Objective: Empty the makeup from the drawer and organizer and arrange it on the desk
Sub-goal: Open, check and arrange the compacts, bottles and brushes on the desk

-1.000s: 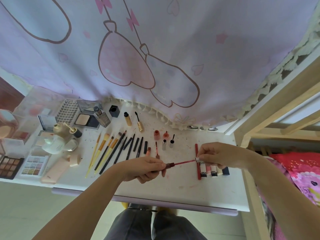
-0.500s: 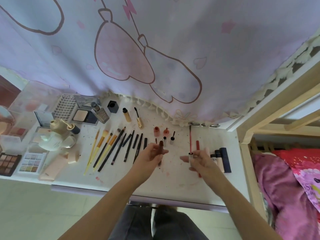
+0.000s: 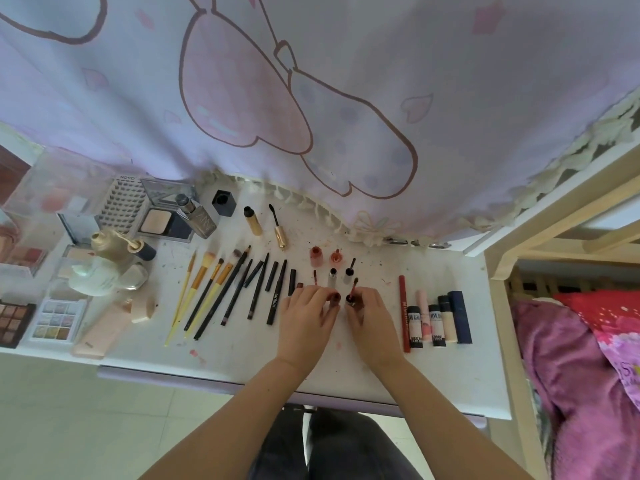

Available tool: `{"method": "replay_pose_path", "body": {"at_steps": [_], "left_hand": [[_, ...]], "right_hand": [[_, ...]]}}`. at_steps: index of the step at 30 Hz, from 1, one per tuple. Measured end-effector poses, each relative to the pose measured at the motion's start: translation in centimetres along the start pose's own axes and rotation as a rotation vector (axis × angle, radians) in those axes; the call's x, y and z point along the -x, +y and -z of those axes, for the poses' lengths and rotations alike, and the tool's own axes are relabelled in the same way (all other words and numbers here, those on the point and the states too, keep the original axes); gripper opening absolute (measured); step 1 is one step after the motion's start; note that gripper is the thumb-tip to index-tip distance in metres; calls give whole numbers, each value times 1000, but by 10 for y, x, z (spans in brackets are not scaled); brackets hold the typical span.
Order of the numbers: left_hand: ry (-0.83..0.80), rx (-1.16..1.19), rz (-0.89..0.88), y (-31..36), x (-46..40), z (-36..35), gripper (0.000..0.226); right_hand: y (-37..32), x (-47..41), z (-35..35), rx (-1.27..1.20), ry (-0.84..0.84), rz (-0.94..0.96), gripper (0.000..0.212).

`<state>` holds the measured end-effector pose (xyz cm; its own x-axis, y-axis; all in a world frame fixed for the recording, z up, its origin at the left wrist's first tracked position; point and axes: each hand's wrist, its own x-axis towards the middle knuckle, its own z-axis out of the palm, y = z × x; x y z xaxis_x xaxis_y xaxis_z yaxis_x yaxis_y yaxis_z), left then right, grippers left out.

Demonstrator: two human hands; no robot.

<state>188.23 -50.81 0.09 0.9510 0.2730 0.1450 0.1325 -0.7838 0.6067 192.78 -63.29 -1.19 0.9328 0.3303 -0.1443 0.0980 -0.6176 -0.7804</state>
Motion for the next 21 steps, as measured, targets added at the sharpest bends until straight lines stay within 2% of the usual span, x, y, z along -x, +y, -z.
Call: {"method": "replay_pose_path", "body": {"at_steps": [21], "left_hand": [[-67, -67, 29, -8, -2, -3, 16]], "right_hand": [[6, -6, -2, 78, -45, 51, 16]]}}
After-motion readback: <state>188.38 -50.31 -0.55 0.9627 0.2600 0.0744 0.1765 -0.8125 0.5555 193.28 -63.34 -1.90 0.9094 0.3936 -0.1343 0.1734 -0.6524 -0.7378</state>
